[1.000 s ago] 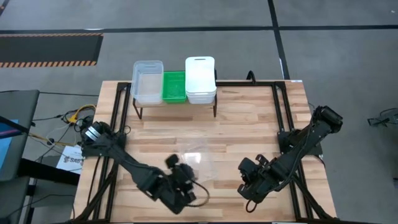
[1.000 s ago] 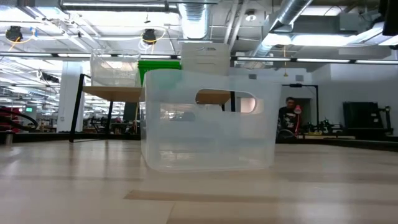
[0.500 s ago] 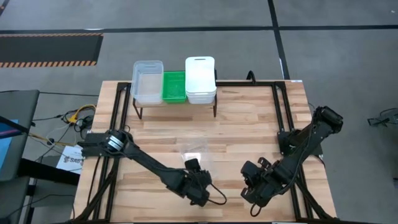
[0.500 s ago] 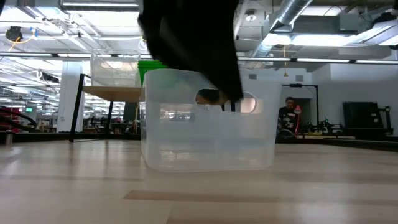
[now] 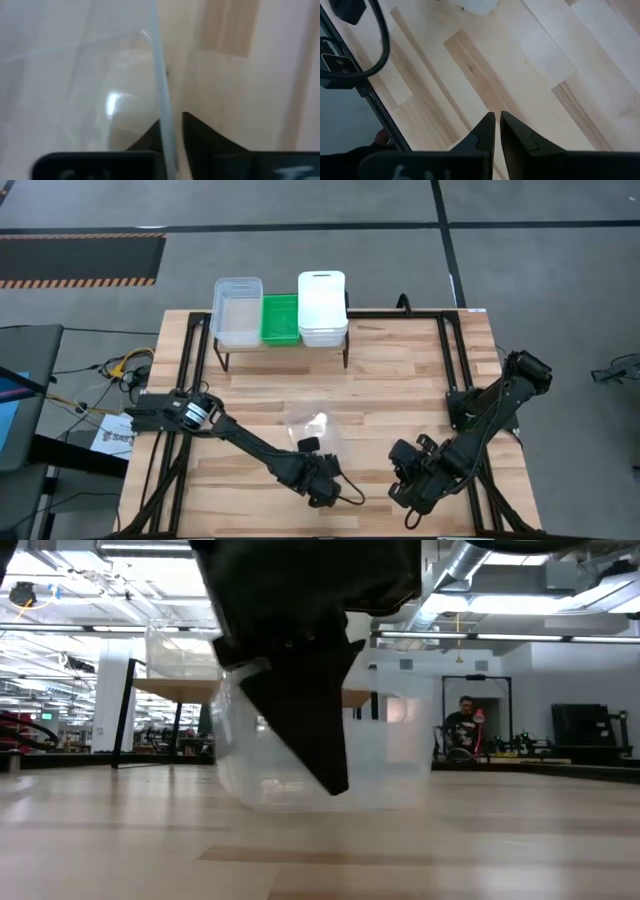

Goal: Stack baskets on shelf by color
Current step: Stack the transparent bin on top of the transparent bins on the shelf

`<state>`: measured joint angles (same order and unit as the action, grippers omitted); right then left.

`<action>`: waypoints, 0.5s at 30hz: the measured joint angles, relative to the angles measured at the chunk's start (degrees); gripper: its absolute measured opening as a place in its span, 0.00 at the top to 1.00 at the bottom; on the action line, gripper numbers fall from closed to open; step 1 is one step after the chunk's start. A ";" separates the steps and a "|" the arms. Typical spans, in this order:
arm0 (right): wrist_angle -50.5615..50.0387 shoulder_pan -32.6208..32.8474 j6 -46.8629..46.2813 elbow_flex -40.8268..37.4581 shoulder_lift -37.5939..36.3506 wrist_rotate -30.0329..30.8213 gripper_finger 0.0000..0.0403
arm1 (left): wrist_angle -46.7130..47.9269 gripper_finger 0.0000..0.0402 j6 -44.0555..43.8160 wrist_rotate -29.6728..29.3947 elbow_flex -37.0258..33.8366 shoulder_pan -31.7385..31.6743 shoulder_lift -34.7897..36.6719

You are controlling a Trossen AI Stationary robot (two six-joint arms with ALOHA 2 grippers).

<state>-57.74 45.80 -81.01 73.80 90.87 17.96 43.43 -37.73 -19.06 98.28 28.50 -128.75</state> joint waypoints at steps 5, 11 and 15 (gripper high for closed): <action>0.01 0.02 -0.04 0.00 0.00 0.02 0.87 | 0.95 0.98 -1.06 0.39 0.38 -0.03 -0.04; 0.78 0.31 -0.15 0.00 0.00 0.11 0.87 | 9.89 0.99 -1.51 4.33 6.14 1.62 3.84; 2.11 0.33 -0.11 0.00 0.00 0.22 0.87 | 13.94 1.00 -3.13 2.00 7.96 3.01 9.54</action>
<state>-55.63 46.13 -81.12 73.80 90.87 18.17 57.38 -40.85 -17.06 106.24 31.51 -119.21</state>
